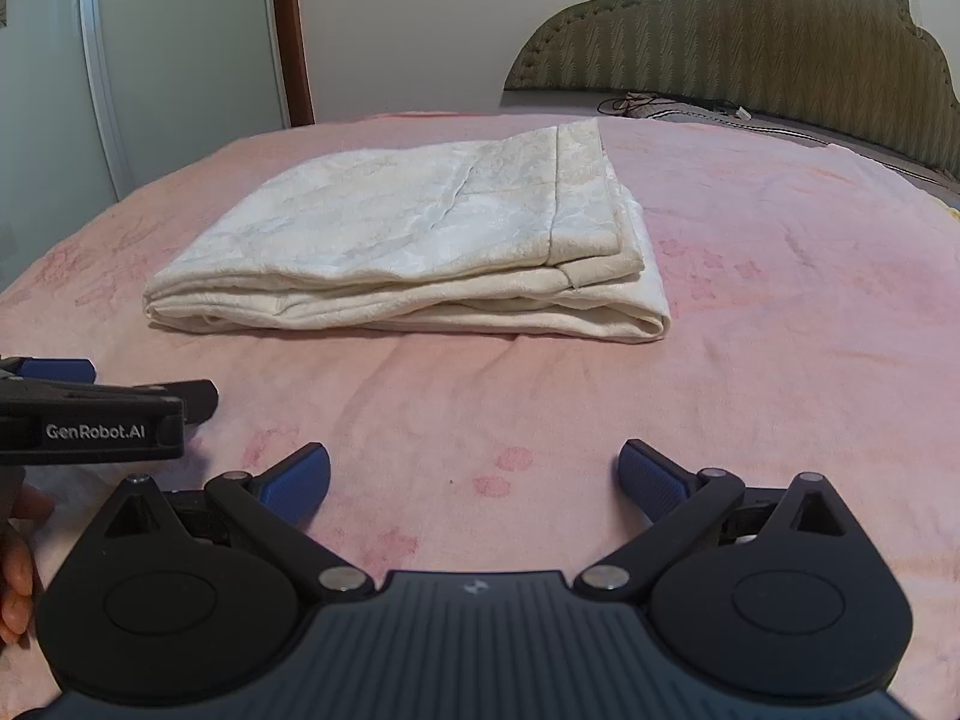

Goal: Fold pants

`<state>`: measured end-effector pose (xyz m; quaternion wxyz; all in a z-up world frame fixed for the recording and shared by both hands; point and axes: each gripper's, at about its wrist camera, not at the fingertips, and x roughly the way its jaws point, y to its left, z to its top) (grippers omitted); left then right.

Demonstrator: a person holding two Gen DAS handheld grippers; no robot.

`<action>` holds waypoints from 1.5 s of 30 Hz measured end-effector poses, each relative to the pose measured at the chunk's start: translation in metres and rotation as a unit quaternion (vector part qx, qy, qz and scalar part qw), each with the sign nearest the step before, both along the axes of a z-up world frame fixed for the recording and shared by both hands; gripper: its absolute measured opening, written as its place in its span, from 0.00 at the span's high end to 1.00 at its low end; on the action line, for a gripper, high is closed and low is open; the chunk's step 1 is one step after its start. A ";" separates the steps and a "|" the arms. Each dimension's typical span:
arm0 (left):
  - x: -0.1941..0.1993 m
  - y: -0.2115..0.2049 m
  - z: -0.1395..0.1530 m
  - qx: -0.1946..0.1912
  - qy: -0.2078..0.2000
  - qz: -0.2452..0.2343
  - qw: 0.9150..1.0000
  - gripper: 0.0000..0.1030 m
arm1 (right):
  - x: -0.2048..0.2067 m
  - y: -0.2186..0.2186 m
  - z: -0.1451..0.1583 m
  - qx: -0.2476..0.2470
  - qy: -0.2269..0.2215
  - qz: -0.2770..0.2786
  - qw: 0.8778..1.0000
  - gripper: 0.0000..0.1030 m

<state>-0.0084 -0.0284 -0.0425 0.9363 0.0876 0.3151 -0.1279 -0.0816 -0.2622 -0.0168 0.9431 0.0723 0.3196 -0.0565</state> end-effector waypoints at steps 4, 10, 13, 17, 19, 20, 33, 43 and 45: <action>0.005 0.004 -0.001 -0.017 0.013 0.002 1.000 0.00 | 0.004 -0.001 -0.003 -0.003 0.016 -0.015 1.000 0.00; 0.003 0.003 -0.002 -0.017 0.010 0.005 1.000 0.00 | 0.005 0.002 -0.004 -0.020 0.023 -0.013 0.999 0.00; 0.002 0.003 -0.002 -0.017 0.009 0.005 1.000 0.00 | 0.005 0.002 -0.004 -0.018 0.022 -0.013 1.000 0.00; 0.003 0.003 -0.002 -0.017 0.010 0.004 1.000 0.00 | 0.005 0.002 -0.004 -0.019 0.023 -0.012 0.999 0.00; 0.003 0.003 -0.002 -0.018 0.012 0.004 1.000 0.00 | 0.005 0.002 -0.004 -0.020 0.023 -0.012 0.999 0.00; 0.003 0.004 -0.002 -0.019 0.013 0.004 1.000 0.00 | 0.005 0.003 -0.004 -0.022 0.024 -0.012 0.999 0.00; 0.002 0.004 -0.002 -0.018 0.012 0.006 1.000 0.00 | 0.006 0.004 -0.004 -0.022 0.024 -0.012 0.999 0.00; 0.002 0.004 -0.002 -0.017 0.011 0.007 1.000 0.00 | 0.006 0.004 -0.004 -0.022 0.024 -0.012 0.999 0.00; 0.002 0.004 -0.002 -0.017 0.011 0.006 1.000 0.00 | 0.006 0.004 -0.004 -0.023 0.024 -0.012 0.999 0.00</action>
